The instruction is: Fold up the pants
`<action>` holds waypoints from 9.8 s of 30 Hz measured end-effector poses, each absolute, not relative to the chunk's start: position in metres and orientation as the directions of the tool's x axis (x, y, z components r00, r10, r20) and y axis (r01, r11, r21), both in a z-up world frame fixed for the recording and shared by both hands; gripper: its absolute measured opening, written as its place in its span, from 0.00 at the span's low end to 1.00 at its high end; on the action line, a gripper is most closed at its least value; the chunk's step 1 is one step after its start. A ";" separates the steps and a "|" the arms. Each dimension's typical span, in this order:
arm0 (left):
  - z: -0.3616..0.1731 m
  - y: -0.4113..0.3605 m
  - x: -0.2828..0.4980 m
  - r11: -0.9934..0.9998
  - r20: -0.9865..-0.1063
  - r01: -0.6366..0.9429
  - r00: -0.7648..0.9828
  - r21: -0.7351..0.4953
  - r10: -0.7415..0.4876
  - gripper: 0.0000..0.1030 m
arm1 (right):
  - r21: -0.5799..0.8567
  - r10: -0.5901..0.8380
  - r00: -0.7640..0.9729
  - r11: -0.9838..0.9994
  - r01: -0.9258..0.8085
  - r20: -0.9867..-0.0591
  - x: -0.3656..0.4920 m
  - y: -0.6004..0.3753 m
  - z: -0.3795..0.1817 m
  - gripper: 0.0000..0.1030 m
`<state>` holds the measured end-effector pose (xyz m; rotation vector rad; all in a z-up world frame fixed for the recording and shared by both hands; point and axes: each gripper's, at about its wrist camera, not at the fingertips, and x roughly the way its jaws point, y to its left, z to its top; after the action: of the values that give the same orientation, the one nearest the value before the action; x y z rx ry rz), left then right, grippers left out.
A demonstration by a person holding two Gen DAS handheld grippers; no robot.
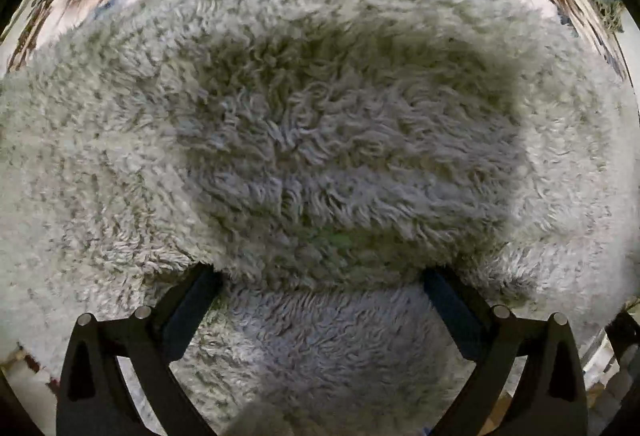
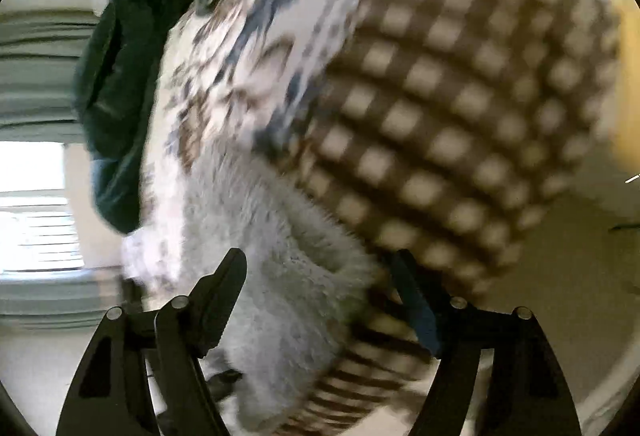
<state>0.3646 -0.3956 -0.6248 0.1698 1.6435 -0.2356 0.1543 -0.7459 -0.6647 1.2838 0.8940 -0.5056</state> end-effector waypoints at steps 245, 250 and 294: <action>-0.442 -0.217 0.326 0.939 -0.915 0.138 0.217 -0.316 -0.340 0.88 | 0.613 0.493 0.364 0.640 0.463 -0.790 0.325 -0.521 -0.631 0.95; -0.453 -0.145 0.356 0.989 -0.949 0.015 0.278 -0.150 -0.148 0.88 | 0.622 0.550 0.291 0.700 0.351 -0.783 0.378 -0.462 -0.644 0.95; -0.551 -0.147 0.465 0.950 -0.945 0.034 0.102 -0.309 -0.311 0.88 | 0.604 0.563 0.333 0.406 0.686 -0.757 0.253 -0.506 -0.685 0.15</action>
<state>0.4651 -0.1466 -0.5515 -0.2309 1.4496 -0.2576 0.2530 -0.5062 -0.6848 1.2530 1.3286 -0.1168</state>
